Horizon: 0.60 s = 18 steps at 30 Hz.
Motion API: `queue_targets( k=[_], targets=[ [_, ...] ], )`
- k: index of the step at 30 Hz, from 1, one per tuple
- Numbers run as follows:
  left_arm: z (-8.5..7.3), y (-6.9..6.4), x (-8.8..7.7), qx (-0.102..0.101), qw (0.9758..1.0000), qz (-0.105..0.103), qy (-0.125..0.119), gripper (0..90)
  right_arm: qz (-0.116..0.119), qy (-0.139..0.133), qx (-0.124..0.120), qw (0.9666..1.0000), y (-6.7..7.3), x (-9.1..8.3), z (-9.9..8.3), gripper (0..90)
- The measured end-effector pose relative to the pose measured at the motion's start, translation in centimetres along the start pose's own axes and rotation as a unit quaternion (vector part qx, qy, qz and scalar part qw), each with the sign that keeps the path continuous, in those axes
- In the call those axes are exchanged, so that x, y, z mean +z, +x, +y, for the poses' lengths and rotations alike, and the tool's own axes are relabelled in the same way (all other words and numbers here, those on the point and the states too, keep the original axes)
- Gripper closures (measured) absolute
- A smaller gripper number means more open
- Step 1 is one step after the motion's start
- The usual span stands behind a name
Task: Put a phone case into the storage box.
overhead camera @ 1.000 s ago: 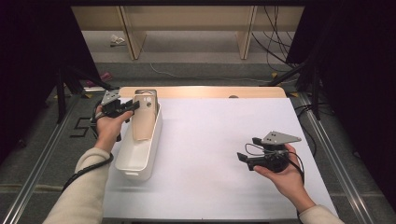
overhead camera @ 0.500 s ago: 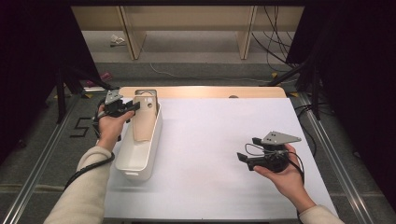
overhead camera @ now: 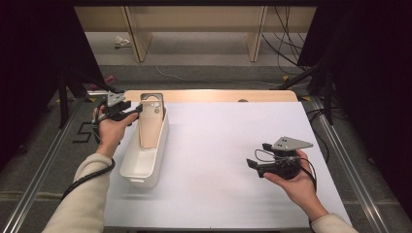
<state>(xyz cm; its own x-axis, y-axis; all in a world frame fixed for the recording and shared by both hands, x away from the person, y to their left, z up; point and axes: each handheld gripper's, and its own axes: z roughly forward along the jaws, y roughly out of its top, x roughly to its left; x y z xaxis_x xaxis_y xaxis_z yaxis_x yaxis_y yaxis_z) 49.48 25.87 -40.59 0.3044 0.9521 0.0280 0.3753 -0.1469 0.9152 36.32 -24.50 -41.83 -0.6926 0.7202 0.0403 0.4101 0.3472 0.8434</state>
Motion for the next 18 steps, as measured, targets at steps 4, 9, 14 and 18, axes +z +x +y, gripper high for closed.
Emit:
queue_targets(
  k=[4,9,14,18],
  targets=[
    [0.4,-0.1,-1.0,0.006,0.9999,-0.002,-0.013,48.2,0.000,0.001,0.000,1.0000,0.0,0.0,0.0,17.2],
    [0.6,-0.3,-2.0,0.001,0.9997,-0.013,-0.023,47.9,0.000,0.000,0.001,1.0000,0.0,0.0,0.0,17.2],
    [0.5,-0.5,-2.5,0.002,0.9995,-0.020,-0.024,47.5,0.000,0.000,0.001,1.0000,0.0,0.0,0.0,17.2],
    [0.5,-0.8,-3.0,-0.003,0.9993,-0.028,-0.026,46.3,0.000,0.000,0.001,1.0000,0.0,0.0,0.0,17.2]
  ],
)
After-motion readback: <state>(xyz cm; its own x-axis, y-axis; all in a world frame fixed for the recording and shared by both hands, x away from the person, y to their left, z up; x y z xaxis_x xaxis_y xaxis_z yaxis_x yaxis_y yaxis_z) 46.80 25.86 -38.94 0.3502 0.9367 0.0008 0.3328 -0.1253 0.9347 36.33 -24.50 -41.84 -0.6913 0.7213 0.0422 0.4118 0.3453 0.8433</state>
